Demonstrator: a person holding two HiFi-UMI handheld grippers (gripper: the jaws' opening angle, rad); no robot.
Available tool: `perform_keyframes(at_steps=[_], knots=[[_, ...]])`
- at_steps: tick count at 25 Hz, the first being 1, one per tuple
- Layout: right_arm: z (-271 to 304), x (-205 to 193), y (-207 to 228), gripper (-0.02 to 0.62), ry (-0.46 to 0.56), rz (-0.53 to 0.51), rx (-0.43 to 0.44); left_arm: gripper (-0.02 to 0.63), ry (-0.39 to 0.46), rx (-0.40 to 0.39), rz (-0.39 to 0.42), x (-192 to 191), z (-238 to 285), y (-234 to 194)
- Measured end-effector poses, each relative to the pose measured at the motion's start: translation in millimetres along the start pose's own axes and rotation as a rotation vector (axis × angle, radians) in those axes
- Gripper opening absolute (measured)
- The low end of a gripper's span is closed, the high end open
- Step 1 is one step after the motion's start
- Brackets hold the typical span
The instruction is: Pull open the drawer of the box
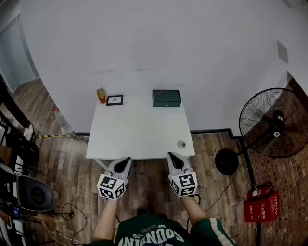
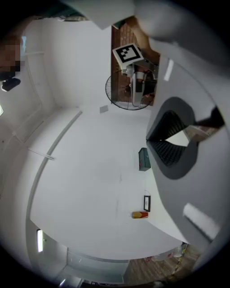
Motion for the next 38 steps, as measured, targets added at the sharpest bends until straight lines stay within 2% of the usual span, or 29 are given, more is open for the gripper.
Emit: perform_keyframes(at_steps=[6, 10, 21, 29, 38], knots=[[14.5, -10.9, -5.6, 0.002, -0.049, 0.08, -0.007, 0.052, -0.006, -0.013, 0.003, -1.3, -5.1, -14.5], [17.9, -15.8, -7.9, 0.0, -0.074, 0.056, -0.06, 0.052, -0.003, -0.029, 0.008, -2.7, -7.7, -22.4], [36.3, -16.3, -4.0, 0.001, -0.063, 0.051, -0.094, 0.052, -0.011, -0.061, -0.004, -6.2, 11.8, -44.4], [85.5, -27.5, 39.9, 0.002, -0.074, 0.082, -0.108, 0.052, -0.033, -0.064, -0.01, -4.7, 69.3, -69.5], [203.2, -12.9, 128.7, 0.002, -0.079, 0.1, -0.106, 0.052, -0.05, -0.032, -0.016, 24.2, 186.4, -129.6]])
Point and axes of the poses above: the fingertips, and each gripper's own axes: z forward along the fingers, y to its right, x out of its top, the point moved 4 cm from there along -z, backward along the fingers
